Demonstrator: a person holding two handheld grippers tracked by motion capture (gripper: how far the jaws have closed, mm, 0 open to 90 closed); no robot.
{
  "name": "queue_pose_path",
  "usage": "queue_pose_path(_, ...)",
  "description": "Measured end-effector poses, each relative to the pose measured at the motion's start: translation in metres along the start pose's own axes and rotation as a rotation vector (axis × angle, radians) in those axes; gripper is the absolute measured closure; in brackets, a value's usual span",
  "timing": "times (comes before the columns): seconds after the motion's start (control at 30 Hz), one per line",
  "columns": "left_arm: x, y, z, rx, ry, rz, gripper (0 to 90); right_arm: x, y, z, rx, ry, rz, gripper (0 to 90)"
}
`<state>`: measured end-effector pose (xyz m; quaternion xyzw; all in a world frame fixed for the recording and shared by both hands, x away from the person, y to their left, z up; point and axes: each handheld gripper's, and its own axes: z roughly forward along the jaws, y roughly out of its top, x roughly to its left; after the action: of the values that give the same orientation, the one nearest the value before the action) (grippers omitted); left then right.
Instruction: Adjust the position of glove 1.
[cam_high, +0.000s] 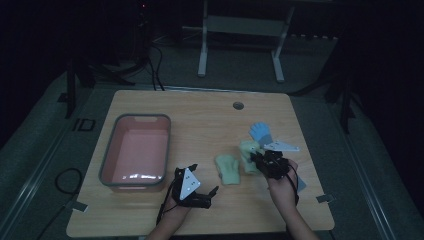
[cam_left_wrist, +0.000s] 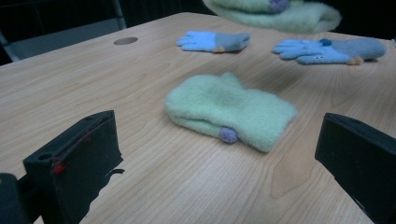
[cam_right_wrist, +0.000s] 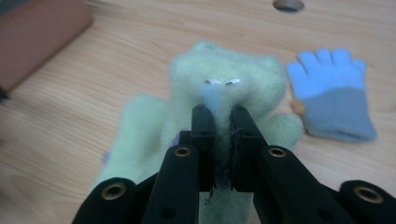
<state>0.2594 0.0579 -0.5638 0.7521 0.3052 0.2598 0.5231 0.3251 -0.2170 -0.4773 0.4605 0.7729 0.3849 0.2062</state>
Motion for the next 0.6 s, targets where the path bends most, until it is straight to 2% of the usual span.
queue_pose_path(0.07,0.0,0.0,0.0,-0.002,-0.001,-0.001,0.4,0.009,0.005,-0.001,-0.006,0.009,0.001,82.6)
queue_pose_path(0.1,0.0,0.0,0.0,-0.002,-0.001,-0.001,0.4,0.009,0.005,-0.001,-0.006,0.009,0.001,82.6)
queue_pose_path(0.17,-0.001,0.0,0.0,-0.003,0.001,0.002,0.4,0.023,0.008,0.0,-0.003,0.019,-0.002,82.6)
queue_pose_path(0.37,-0.001,0.0,0.0,0.002,0.003,0.015,0.4,0.051,0.008,0.015,0.019,0.041,-0.03,82.5)
queue_pose_path(0.5,-0.001,0.0,0.0,0.0,0.0,0.006,0.4,0.061,0.001,0.028,0.043,0.035,-0.044,82.5)
queue_pose_path(0.6,-0.001,0.0,0.0,-0.001,-0.001,0.006,0.4,0.061,-0.005,0.035,0.073,0.029,-0.051,82.3)
